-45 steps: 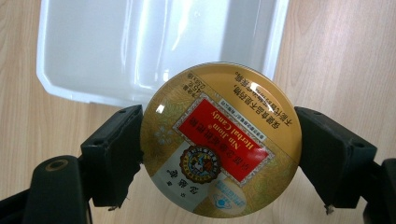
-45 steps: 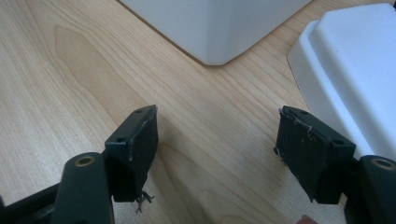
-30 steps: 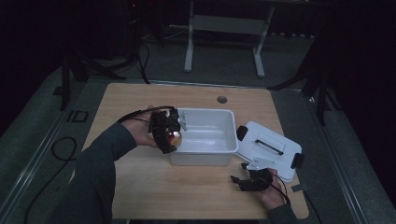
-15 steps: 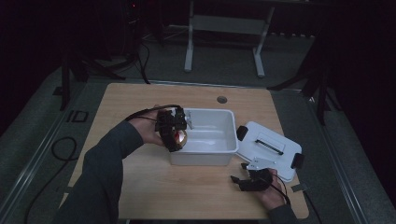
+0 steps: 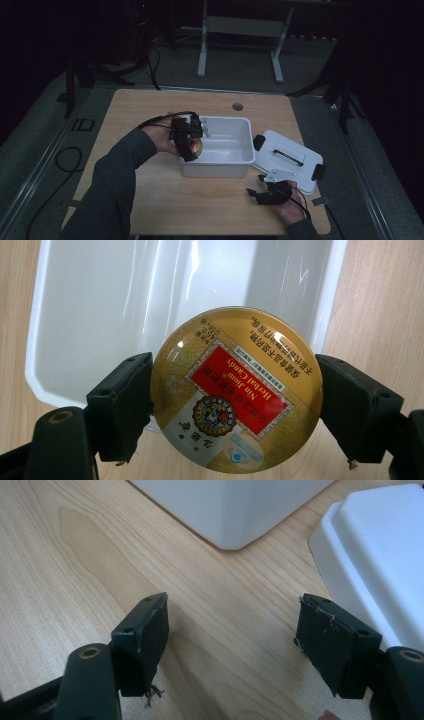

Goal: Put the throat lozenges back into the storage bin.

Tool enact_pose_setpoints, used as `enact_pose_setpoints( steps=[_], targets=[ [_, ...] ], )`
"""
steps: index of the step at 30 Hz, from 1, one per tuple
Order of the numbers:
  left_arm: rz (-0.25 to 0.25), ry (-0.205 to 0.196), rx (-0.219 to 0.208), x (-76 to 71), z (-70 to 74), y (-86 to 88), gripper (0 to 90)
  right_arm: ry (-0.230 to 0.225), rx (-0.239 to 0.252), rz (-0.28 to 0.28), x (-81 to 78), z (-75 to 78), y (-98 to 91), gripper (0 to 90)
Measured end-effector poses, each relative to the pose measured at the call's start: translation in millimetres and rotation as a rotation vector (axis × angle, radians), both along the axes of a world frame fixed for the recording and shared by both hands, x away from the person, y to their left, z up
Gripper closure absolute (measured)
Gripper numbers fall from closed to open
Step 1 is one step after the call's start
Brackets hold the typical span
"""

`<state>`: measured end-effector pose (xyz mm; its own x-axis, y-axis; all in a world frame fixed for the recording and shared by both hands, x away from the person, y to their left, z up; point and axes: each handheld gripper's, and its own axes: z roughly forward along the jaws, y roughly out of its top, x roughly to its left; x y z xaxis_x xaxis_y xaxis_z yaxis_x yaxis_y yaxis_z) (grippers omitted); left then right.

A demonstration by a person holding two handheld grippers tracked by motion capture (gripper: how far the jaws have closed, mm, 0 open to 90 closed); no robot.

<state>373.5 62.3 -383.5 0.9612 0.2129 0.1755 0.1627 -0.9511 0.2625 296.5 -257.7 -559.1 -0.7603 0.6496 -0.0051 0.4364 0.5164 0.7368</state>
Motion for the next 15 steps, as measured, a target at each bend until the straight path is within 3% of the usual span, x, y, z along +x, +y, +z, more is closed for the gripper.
enact_pose_setpoints(
  steps=[15],
  targets=[
    [0.009,0.021,0.012,4.8,-3.9,-3.8,20.0,0.000,0.000,0.000,0.0,0.0,0.0,28.8]
  ],
)
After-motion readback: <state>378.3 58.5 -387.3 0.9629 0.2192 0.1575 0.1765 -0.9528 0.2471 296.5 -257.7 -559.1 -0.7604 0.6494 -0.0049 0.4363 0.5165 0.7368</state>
